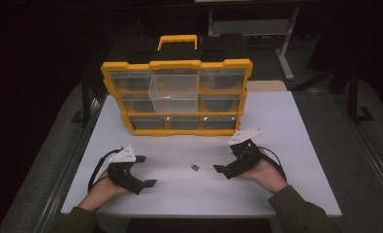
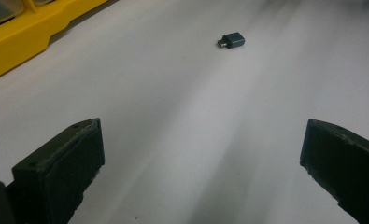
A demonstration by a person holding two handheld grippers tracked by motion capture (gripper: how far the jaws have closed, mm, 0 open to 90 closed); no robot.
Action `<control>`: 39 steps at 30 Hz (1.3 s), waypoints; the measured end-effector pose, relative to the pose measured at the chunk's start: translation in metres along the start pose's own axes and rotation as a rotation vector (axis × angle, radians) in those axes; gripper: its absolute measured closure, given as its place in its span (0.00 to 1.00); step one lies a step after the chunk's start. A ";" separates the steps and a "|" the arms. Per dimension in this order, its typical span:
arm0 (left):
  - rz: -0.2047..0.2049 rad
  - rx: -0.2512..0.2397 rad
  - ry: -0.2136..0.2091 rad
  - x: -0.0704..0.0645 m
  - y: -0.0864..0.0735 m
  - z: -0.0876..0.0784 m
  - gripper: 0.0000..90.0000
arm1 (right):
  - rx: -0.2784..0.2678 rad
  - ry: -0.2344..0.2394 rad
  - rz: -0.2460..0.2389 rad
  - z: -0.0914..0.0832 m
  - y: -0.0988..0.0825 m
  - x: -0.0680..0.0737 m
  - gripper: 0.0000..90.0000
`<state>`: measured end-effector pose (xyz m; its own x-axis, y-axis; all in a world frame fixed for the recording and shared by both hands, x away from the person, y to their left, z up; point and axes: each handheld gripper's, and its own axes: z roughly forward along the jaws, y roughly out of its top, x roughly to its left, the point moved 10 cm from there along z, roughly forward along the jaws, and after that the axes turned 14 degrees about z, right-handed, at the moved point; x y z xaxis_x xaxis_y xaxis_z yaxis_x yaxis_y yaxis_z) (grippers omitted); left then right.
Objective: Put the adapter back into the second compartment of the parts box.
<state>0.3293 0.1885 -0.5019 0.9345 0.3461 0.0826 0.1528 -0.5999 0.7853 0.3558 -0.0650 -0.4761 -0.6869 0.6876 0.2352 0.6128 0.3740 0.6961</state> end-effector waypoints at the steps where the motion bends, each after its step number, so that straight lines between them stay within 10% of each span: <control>1: 0.000 0.000 0.001 0.000 0.000 0.000 0.00 | 0.001 -0.001 0.000 0.000 0.001 0.001 0.02; 39: 0.003 -0.006 -0.003 -0.001 0.002 0.000 0.00 | 0.002 0.038 -0.035 0.023 0.029 0.017 0.03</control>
<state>0.3286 0.1872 -0.5005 0.9359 0.3423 0.0831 0.1483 -0.5969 0.7885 0.3705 -0.0284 -0.4675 -0.7222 0.6502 0.2361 0.5890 0.3990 0.7028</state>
